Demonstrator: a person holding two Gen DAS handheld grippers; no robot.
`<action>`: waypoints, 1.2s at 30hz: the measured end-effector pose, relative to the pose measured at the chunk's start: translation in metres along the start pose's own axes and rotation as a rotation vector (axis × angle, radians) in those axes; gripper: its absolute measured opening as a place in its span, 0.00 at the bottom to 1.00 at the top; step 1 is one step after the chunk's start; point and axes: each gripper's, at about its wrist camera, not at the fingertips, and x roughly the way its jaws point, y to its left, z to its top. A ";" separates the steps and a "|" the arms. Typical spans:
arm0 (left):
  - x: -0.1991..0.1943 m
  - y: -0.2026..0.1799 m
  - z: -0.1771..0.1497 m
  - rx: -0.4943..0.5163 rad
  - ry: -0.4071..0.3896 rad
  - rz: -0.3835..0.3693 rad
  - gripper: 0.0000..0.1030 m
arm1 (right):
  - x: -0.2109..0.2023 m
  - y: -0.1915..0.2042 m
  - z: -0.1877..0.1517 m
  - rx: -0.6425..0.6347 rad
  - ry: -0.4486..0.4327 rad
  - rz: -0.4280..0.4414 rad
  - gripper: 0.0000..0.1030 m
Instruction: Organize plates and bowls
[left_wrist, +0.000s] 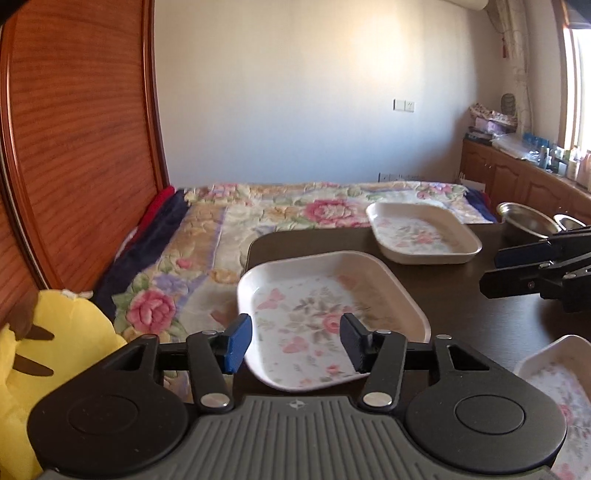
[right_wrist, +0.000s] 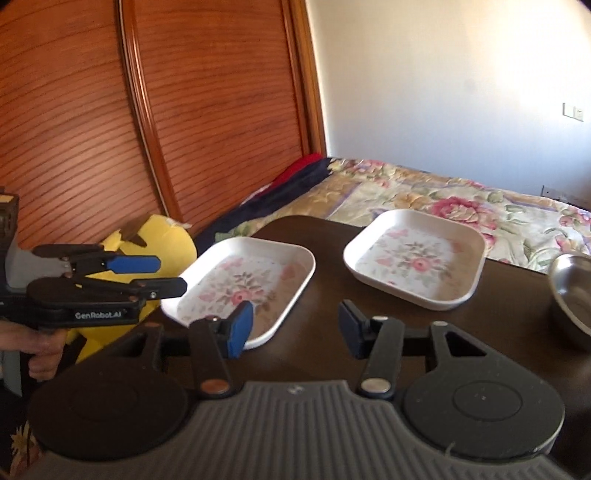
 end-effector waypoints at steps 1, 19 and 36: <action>0.006 0.003 0.000 0.000 0.008 0.002 0.50 | 0.006 -0.001 0.002 0.000 0.011 0.000 0.50; 0.047 0.027 -0.005 -0.081 0.050 0.025 0.30 | 0.069 -0.005 0.011 0.040 0.148 0.036 0.28; 0.046 0.034 -0.011 -0.098 0.034 0.001 0.11 | 0.085 0.002 0.009 0.046 0.179 0.030 0.14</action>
